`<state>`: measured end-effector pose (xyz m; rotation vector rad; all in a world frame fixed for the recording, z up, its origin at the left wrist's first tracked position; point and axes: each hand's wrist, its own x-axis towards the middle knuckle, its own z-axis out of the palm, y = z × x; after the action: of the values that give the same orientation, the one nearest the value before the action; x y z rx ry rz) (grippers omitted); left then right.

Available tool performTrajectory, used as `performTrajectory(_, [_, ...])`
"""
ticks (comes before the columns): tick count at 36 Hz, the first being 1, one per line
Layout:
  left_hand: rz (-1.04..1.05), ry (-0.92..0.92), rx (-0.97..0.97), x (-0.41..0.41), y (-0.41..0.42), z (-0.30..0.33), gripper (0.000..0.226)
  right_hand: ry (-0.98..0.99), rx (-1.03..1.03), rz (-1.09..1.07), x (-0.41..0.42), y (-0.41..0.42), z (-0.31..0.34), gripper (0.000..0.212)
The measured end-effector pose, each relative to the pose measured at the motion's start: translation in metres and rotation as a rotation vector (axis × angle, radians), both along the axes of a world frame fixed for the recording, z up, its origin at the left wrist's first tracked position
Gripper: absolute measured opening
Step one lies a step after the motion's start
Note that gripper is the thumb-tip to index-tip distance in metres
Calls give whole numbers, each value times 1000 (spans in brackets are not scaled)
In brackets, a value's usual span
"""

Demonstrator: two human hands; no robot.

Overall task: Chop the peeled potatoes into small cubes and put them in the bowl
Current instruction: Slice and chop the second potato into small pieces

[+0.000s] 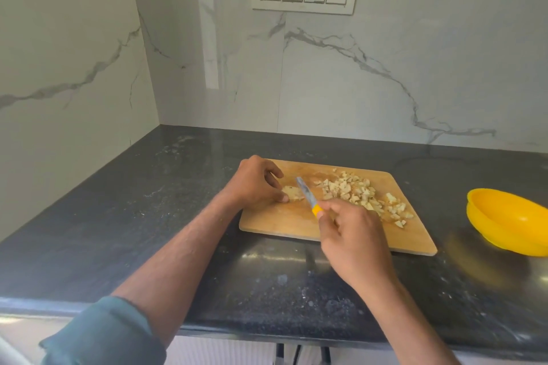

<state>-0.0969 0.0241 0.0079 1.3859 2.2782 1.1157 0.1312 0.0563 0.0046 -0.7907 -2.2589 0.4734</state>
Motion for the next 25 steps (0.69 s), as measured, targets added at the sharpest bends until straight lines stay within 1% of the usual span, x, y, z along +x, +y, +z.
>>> performTrajectory(3, [-1,-19,-7,-2,-1,0,54,-42,26,0,-14,3,5,24])
performTrajectory(11, [-13,-51,28,-5,-1,-1,36,-170,126,19,-40,2,-2,30])
performTrajectory(17, [-24,-68,40,-6,-1,-2,35,-224,195,13,-38,-3,0,27])
performTrajectory(25, [-4,-75,49,-5,1,-5,31,-254,205,35,-39,-5,1,31])
